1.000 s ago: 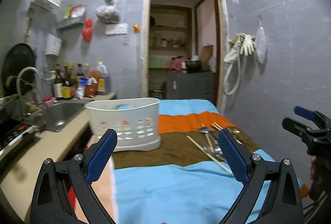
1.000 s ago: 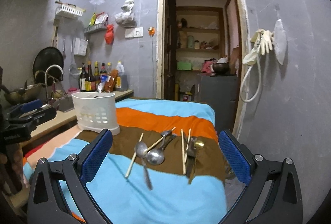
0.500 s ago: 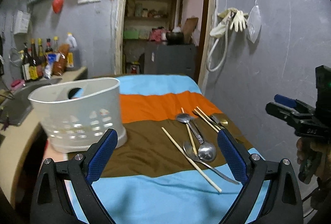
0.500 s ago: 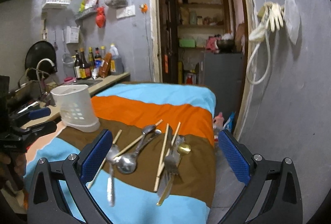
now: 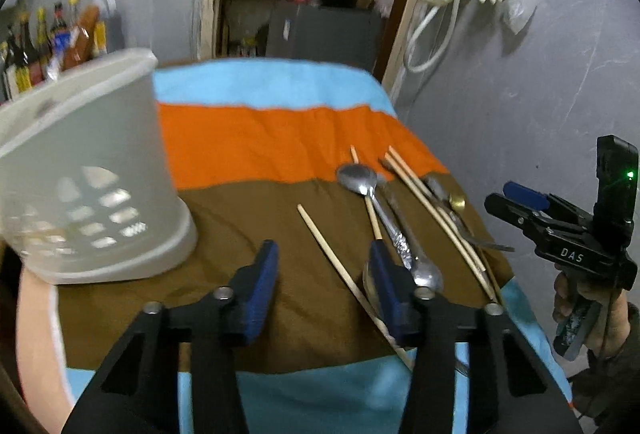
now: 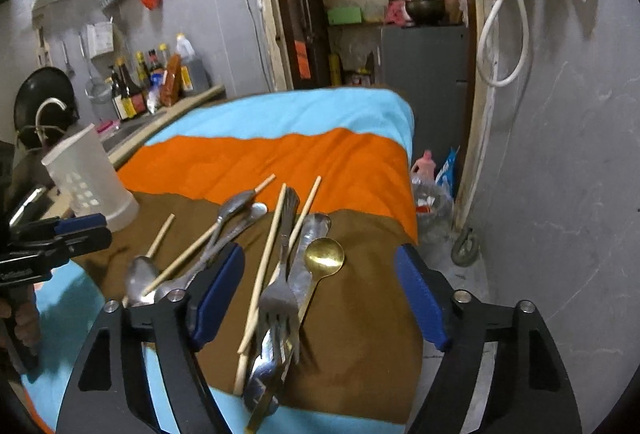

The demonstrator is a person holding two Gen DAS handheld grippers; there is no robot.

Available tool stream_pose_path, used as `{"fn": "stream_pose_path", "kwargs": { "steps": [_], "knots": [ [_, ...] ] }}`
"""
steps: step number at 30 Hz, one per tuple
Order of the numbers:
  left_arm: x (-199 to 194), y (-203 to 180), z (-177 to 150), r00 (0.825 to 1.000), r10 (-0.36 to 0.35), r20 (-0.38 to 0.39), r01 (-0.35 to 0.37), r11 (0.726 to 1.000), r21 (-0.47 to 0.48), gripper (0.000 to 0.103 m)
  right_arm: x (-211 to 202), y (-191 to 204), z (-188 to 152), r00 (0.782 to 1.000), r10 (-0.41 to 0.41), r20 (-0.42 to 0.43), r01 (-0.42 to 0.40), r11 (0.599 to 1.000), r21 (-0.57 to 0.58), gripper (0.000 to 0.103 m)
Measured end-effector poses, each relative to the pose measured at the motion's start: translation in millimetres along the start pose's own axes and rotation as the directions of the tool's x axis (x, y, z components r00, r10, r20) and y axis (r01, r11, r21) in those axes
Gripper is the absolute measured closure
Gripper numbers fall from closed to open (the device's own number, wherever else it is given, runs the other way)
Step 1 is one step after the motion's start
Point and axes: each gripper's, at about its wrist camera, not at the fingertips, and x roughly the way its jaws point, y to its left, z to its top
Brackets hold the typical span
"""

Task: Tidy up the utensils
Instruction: 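Lower the left tool to a wooden chopstick while the right tool lowers to the gold spoon, then close the left tool on the chopstick while the right tool grips the gold spoon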

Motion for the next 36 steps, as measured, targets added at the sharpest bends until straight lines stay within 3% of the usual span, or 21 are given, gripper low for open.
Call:
{"fn": "stream_pose_path", "kwargs": {
  "steps": [3,8,11,18,29,33,36],
  "knots": [
    [15,9,6,0.997,-0.031,-0.072,0.028,0.999,-0.043,0.075,11,-3,0,1.000,0.005,-0.029,-0.005,1.000,0.000,0.043],
    [31,21,13,0.984,-0.084,-0.157,0.070,0.993,-0.092,0.079,28,-7,2,0.995,0.020,-0.094,-0.019,1.000,0.015,0.045],
    [37,23,15,0.977,-0.095,-0.190,0.076,0.992,-0.105,0.080,35,-6,3,0.993,0.010,-0.118,-0.008,1.000,0.011,0.052],
    [37,34,19,0.968,-0.133,-0.211,0.103,0.984,-0.148,0.085,45,-9,6,0.989,0.023,-0.148,-0.018,0.999,0.036,0.067],
    [47,34,26,0.965,-0.142,-0.220,0.112,0.983,-0.143,0.093,53,-11,9,0.982,0.055,-0.180,-0.040,0.995,0.087,0.074],
    [47,29,25,0.970,-0.128,-0.206,0.104,0.987,-0.123,0.095,52,-6,10,0.983,0.039,-0.177,-0.027,0.997,0.070,0.078],
    [45,30,21,0.968,-0.157,-0.193,0.129,0.980,-0.152,0.101,49,-3,11,0.987,0.023,-0.161,-0.015,0.999,0.052,0.078]
  ]
}}
